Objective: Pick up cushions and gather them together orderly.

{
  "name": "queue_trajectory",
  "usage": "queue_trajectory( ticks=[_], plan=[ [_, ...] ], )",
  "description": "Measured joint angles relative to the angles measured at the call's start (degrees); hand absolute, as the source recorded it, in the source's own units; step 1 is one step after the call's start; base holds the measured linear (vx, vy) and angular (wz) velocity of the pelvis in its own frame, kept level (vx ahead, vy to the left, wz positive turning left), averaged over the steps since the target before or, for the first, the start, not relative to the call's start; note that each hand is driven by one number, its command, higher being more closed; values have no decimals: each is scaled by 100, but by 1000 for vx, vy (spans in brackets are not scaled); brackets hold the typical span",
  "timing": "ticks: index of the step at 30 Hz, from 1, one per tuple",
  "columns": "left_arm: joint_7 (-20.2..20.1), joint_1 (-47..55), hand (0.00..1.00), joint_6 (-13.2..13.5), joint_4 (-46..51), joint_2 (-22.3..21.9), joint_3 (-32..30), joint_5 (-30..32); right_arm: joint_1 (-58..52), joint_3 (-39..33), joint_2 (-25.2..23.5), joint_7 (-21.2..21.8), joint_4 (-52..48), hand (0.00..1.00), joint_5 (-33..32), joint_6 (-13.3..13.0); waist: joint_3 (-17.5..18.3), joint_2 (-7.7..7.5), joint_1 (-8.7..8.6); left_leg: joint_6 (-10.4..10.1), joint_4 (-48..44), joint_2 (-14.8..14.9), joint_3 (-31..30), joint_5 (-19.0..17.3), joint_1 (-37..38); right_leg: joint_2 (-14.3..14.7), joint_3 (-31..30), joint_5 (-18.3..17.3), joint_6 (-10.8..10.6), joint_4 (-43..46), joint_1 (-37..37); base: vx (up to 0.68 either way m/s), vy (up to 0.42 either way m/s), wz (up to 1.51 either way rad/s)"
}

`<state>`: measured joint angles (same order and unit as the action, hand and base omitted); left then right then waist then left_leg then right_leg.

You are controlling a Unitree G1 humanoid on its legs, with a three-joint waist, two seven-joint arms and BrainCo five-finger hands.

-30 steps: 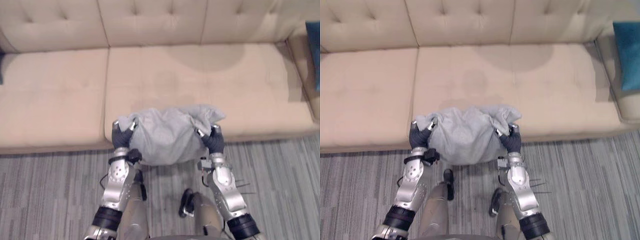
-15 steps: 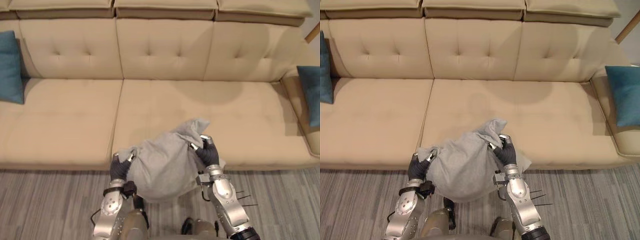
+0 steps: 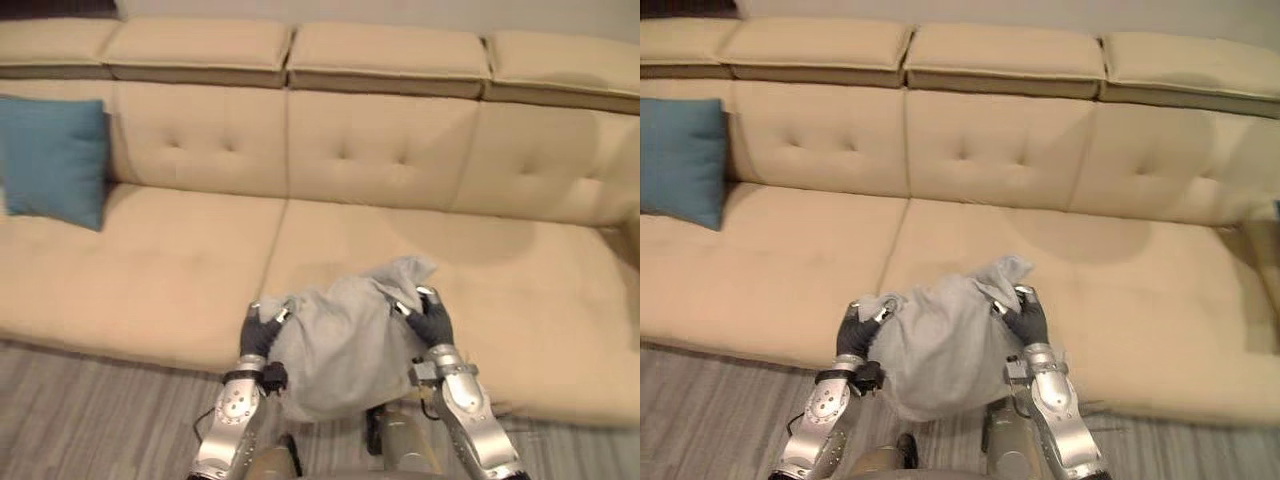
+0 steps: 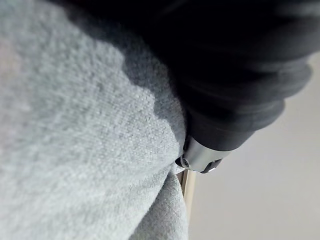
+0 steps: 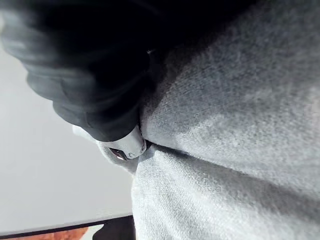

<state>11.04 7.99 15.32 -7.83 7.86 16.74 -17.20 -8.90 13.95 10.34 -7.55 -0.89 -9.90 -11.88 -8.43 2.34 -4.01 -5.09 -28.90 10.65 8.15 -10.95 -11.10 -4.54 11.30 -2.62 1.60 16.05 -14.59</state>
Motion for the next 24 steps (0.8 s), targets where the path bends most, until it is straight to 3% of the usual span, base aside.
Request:
queue_trajectory(
  ticks=[1, 3, 7, 8, 9, 10, 12, 15, 17, 21, 24],
  plan=[
    [0, -16, 100, -1, -21, -40, -7, 0, 8, -2, 10, 0, -1, 100, -61, 0, -4, 10, 73, -32, -484, 176, 129, 110, -179, 83, 9, -7, 87, -141, 215, 423, -246, -7],
    [-94, -82, 100, -2, -48, -129, 17, 1, 8, -123, 18, 0, -105, 100, -103, -7, 2, -9, 124, -44, -607, 224, 408, 75, -230, 51, -4, -10, 94, -398, 532, 323, -133, -6],
    [-112, -317, 100, -22, -56, -255, 94, 2, 248, -364, 23, -6, -290, 100, -93, -46, 10, 7, 123, -27, 276, 192, 489, 66, -208, 55, -136, -9, 93, -662, 833, 209, 1, -22],
    [-112, -394, 100, -19, -55, -268, 130, 3, 318, -446, 22, -8, -290, 100, -88, -75, 25, 32, 127, -85, 779, 126, 451, 223, -138, 102, -208, -6, 88, -705, 872, 152, 98, -40],
    [-111, -438, 100, -20, -55, -280, 131, 13, 368, -483, 22, -9, -290, 100, -79, -76, 60, 102, 135, -78, 1123, 137, 456, 617, -80, 199, -287, 5, 58, -766, 900, 154, 168, -57],
    [-109, -467, 100, -21, -56, -274, 128, 20, 404, -496, -3, -12, -275, 100, -73, -75, 90, 155, 149, -22, 1316, 180, 492, 710, 10, 289, -391, 0, -2, -832, 943, 153, 215, -55],
    [-100, -616, 100, -39, -63, -169, 126, 105, 426, -499, -169, -102, -278, 100, -68, -92, 135, 25, 105, 24, 1835, -38, 679, 769, 313, 121, -621, 108, -221, -941, 932, 116, 233, -34],
    [0, -812, 100, -41, -59, -98, 120, 228, 636, -497, -216, -197, -259, 100, -81, -93, 145, 19, 109, 165, 2121, -310, 879, 878, 426, -73, -815, 214, -386, -1148, 931, 9, 170, -20],
    [355, -1187, 100, -45, -73, -71, 106, 455, 1109, -497, -272, -362, 53, 100, -92, -96, 143, 21, 114, 253, 2266, -462, 923, 948, 385, -193, -859, 327, -488, -1332, 897, -29, 118, -3],
    [1015, -2510, 100, -45, -518, 21, 44, 906, 2556, -555, -332, -842, 1007, 100, -133, -136, 36, 39, 163, 320, 2299, -483, 900, 1167, -102, -233, -857, 563, -452, -1327, 407, -135, 56, 5],
    [1513, -4289, 100, -53, -1174, 353, -228, 1303, 4289, -847, -339, -1220, 1773, 100, -133, -171, -429, 48, 172, 373, 2285, -471, 794, 1455, -777, -215, -820, 792, -458, -1317, -204, -289, 32, 14]
  ],
)
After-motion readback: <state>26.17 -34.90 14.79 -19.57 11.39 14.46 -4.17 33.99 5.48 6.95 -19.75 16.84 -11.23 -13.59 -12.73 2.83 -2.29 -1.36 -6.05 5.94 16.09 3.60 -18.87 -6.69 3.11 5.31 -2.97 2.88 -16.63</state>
